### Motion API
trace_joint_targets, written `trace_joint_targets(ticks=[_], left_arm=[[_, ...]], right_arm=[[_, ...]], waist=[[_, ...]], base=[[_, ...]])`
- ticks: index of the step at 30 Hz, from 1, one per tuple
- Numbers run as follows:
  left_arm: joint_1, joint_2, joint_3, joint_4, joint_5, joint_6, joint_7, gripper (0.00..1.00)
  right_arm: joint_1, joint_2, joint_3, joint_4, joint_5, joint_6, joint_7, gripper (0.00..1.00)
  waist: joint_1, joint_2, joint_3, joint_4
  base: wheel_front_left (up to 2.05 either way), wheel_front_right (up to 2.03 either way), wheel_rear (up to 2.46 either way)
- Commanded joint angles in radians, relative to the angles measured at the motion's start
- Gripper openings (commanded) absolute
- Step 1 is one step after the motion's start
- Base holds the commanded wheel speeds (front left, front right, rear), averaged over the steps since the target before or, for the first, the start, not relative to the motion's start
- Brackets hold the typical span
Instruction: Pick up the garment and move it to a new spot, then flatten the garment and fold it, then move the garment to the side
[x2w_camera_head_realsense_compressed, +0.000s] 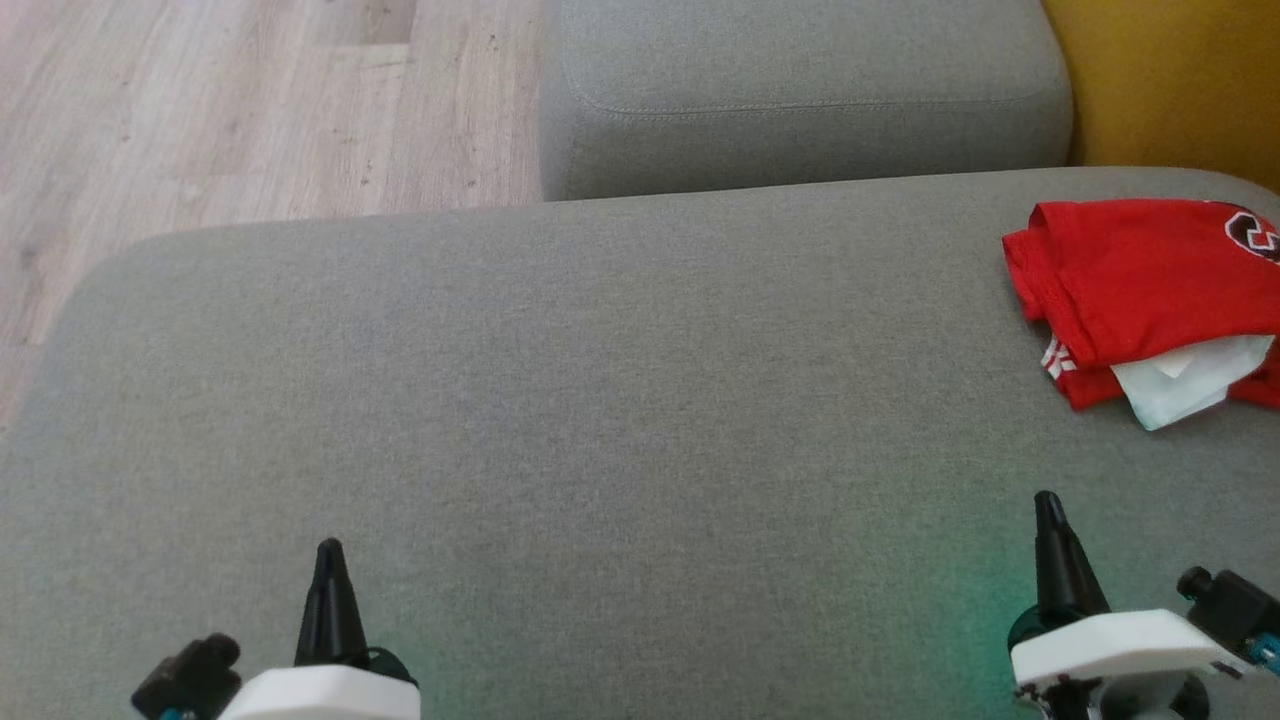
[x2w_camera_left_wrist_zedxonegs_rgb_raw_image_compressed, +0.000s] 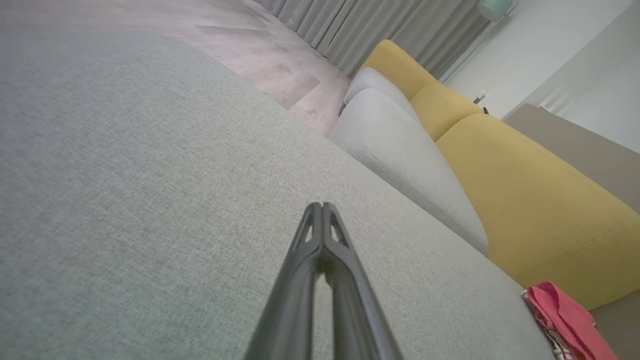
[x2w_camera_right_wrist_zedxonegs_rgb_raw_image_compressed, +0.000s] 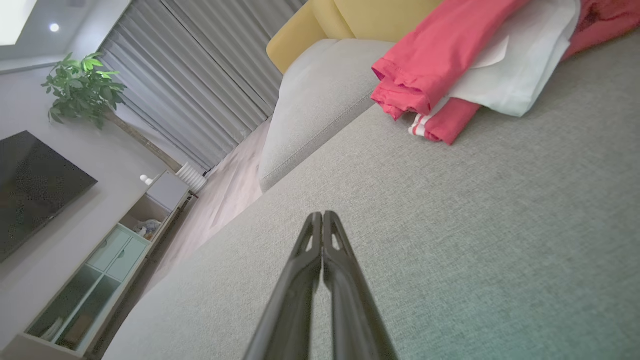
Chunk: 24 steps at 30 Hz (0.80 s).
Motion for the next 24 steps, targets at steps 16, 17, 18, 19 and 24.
trace_joint_targets(ticks=[16, 17, 18, 19, 24], left_arm=[[-0.078, 0.017, 0.064, -0.017, -0.197, -0.036, 0.044, 0.0], [-0.08, 0.017, 0.067, -0.017, -0.209, -0.038, 0.047, 0.0], [-0.081, 0.017, 0.069, -0.016, -0.22, -0.039, 0.049, 0.0], [-0.083, 0.017, 0.072, -0.015, -0.232, -0.041, 0.052, 0.0], [-0.096, 0.018, 0.089, -0.011, -0.311, -0.053, 0.072, 0.0]], right_arm=[[-0.081, -0.006, -0.027, -0.041, 0.201, 0.004, 0.046, 0.0], [-0.082, -0.006, -0.029, -0.042, 0.213, 0.004, 0.049, 0.0], [-0.084, -0.005, -0.031, -0.042, 0.224, 0.004, 0.052, 0.0], [-0.085, -0.005, -0.033, -0.042, 0.236, 0.004, 0.055, 0.0], [-0.096, -0.004, -0.045, -0.044, 0.317, 0.005, 0.075, 0.0]], waist=[[-0.0001, 0.0, 0.005, -0.007], [-0.0001, 0.0, 0.005, -0.007], [-0.0001, 0.0, 0.006, -0.008], [-0.0001, 0.0, 0.006, -0.008], [-0.0001, 0.0, 0.008, -0.011]], base=[[0.0, 0.0, 0.0], [0.0, 0.0, 0.0], [0.0, 0.0, 0.0], [0.0, 0.0, 0.0], [0.0, 0.0, 0.0]])
